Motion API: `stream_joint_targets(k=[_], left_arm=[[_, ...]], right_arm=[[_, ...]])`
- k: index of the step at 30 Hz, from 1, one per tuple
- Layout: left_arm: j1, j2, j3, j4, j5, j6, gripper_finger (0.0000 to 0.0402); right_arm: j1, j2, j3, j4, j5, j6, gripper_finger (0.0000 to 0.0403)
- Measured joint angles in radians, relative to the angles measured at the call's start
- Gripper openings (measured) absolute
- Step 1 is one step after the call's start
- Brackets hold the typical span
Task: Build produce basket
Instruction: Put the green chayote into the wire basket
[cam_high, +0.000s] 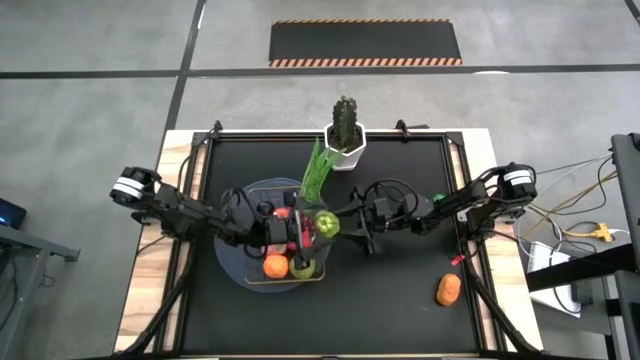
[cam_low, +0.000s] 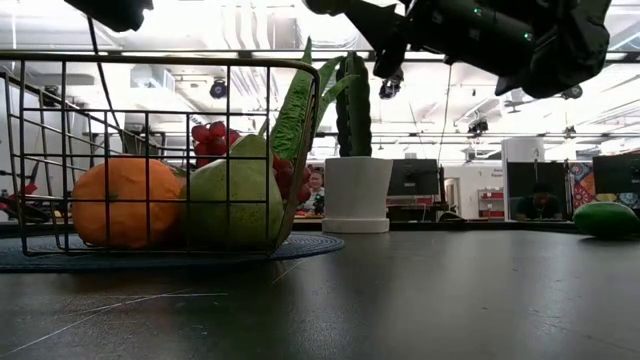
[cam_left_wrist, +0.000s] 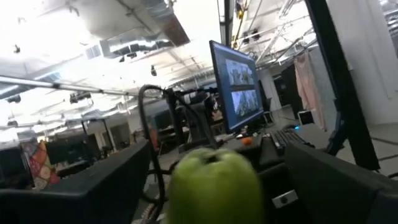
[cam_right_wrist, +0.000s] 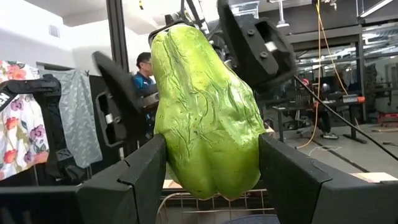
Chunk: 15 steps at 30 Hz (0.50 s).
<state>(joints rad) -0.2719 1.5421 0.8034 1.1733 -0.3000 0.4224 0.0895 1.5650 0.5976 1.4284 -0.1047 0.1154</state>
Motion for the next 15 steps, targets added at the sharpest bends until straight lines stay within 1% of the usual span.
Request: stream_joint_targets(k=[6,12,15], left_arm=[[0.012,-0.002,0.001,-0.010,-0.004,-0.028,0.0291],[0.013,-0.002,0.001,-0.011,-0.008,-0.042,0.0210],[0.015,-0.002,0.002,-0.015,-0.009,-0.052,0.0169]], right_arm=[[0.000,-0.005,-0.003,-0.002,0.000,0.005,0.0219],[0.000,-0.005,-0.004,-0.014,0.000,0.005,0.0220],[0.000,-0.005,-0.004,-0.014,0.002,0.005,0.0233]])
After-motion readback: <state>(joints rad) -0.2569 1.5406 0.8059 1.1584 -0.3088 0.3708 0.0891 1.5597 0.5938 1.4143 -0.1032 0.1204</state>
